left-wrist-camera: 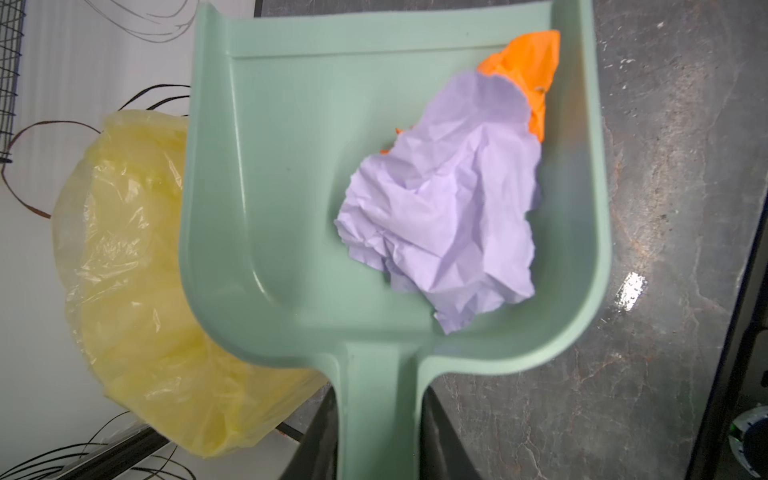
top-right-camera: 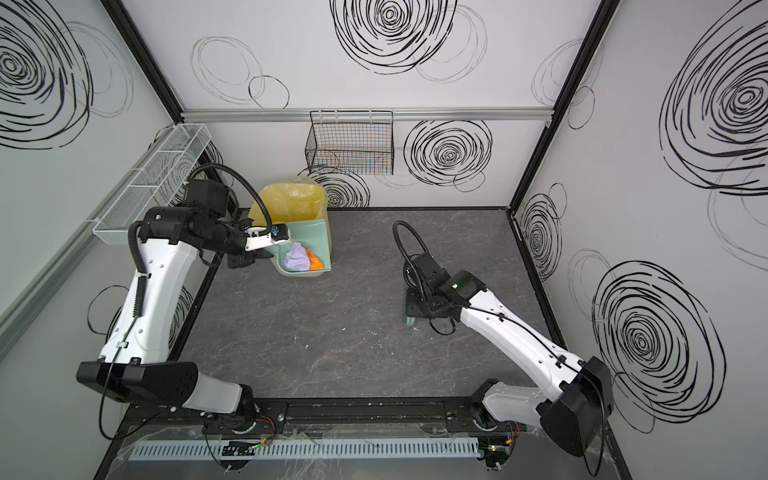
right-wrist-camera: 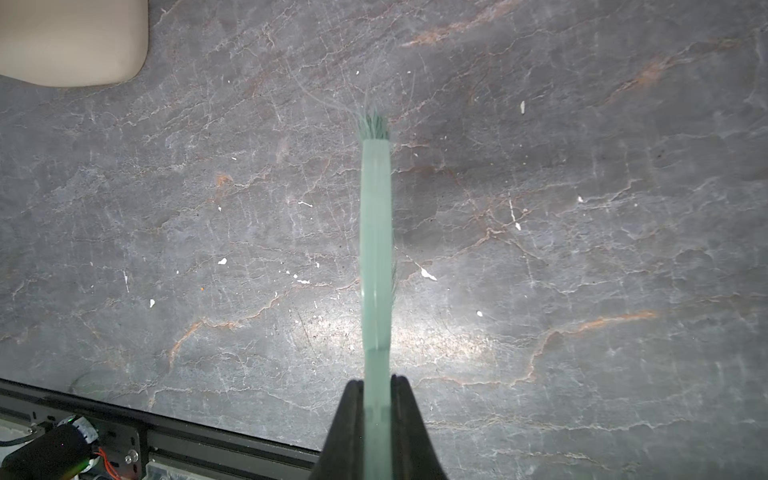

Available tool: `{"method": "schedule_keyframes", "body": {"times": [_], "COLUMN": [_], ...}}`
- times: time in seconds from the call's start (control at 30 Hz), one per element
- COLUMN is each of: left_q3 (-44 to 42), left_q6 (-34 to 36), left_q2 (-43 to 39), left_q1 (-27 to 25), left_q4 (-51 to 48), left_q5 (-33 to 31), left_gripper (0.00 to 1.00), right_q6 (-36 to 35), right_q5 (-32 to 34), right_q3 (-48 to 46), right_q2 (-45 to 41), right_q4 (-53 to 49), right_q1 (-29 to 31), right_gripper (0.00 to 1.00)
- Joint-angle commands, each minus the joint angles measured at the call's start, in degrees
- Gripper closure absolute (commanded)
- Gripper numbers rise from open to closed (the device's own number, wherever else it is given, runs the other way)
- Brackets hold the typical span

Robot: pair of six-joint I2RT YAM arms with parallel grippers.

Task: Sweep away the paper scraps from the table
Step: 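Tip the dustpan over the bin with the left gripper while the right brush withdraws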

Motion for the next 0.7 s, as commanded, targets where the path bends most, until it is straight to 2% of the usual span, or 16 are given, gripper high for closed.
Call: {"method": "schedule_keyframes", "body": {"times": [0.0,0.4,0.57,0.67], "left_q3": [5.4,31.6,40.4,40.6], "left_q6": [1.9,1.1,2.4,3.2], "left_q2": [3.9,20.6,26.3,26.4], "left_q1": [2.5,10.5,11.5,11.0], "left_q4": [-2.6,-2.5,-2.3,1.6], "left_q5": [-0.4,-0.1,-4.1,-8.1], "left_gripper": [1.0,1.0,1.0,1.0], "right_q6": [-0.8,-0.2,0.0,0.1], "right_q5": [0.0,-1.5,-1.9,-2.2], "right_q3": [-1.0,-4.1,-4.7,-5.1], "right_q2": [-1.9,-2.6,-2.4,-2.1], "right_q4": [1.6,3.7,4.3,4.8], "right_q1": [-0.7,-1.0,-1.0,-1.0], "right_gripper": [1.0,1.0,1.0,1.0]}}
